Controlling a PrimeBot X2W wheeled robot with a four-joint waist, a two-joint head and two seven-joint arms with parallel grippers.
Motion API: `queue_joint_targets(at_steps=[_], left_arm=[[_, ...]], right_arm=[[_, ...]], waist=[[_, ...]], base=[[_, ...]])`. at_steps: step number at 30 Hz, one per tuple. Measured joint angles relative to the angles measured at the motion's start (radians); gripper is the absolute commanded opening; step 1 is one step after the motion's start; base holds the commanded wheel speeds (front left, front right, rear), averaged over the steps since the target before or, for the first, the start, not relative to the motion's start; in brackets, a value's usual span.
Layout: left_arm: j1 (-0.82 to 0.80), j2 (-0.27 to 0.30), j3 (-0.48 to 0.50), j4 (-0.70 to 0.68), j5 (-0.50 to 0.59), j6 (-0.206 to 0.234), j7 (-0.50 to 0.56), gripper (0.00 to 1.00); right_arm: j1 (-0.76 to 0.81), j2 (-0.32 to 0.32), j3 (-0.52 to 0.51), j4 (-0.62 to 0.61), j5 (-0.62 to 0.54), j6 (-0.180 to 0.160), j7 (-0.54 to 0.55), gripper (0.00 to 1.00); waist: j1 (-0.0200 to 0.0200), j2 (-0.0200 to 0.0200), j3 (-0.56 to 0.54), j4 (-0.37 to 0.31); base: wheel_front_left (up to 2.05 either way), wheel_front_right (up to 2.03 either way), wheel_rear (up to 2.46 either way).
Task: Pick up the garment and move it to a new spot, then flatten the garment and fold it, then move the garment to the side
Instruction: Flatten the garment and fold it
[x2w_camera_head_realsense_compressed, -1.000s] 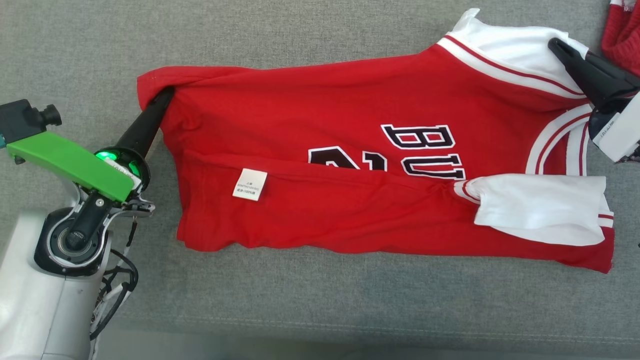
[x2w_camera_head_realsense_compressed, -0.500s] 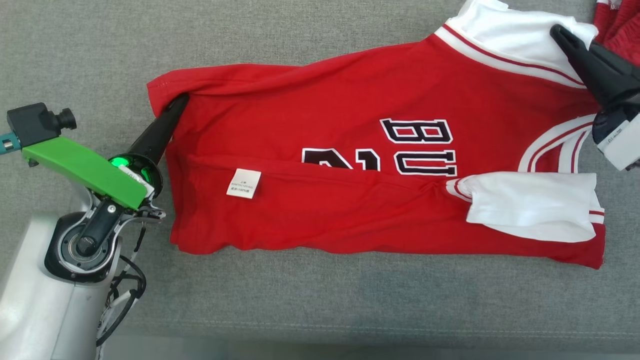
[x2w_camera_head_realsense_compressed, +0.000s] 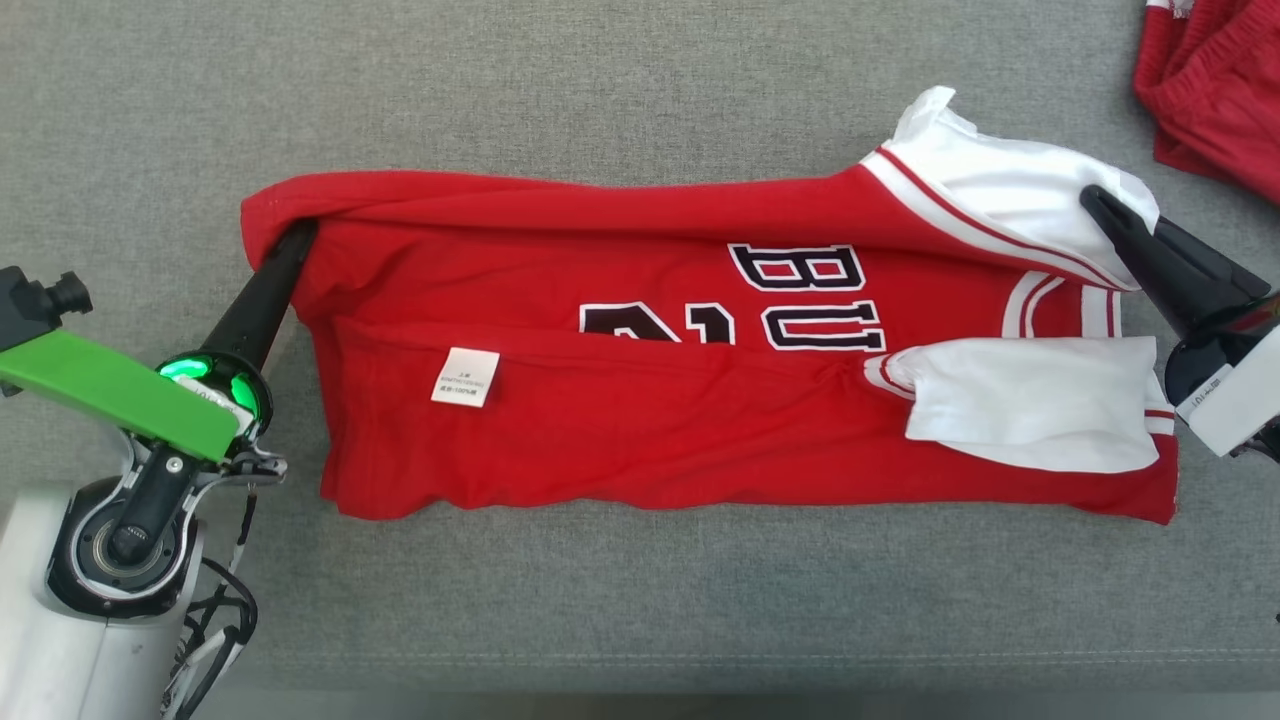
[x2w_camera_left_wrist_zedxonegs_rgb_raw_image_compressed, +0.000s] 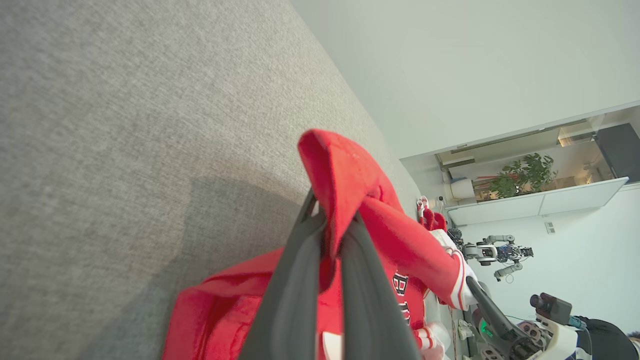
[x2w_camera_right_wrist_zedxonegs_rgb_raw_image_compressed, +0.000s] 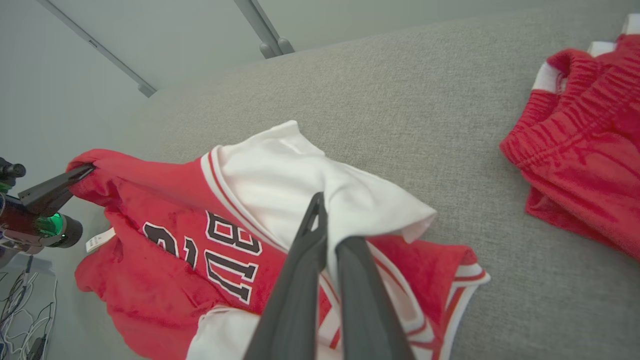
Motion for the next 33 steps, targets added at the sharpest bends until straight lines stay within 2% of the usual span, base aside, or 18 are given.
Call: queue_joint_targets(at_steps=[10,21,33], left_arm=[[0.075,0.005,-0.026,-0.067,-0.013,0.0,0.005,0.0],[0.147,0.014,-0.022,-0.097,-0.02,0.0,0.0,0.0],[0.115,0.029,-0.012,-0.137,-0.009,0.0,-0.01,0.0]], right_arm=[[0.092,-0.002,-0.043,0.002,0.009,-0.005,-0.045,0.0],[0.164,0.001,-0.045,0.0,0.009,-0.003,-0.085,0.0],[0.123,0.0,-0.035,-0.046,-0.031,0.001,-0.114,0.0]], waist=[[0.0,0.0,-0.012,-0.029],[0.0,0.0,-0.05,-0.023],[0.0,0.0,-0.021,-0.015]], base=[[0.0,0.0,0.0],[0.0,0.0,0.0],[0.0,0.0,0.0]])
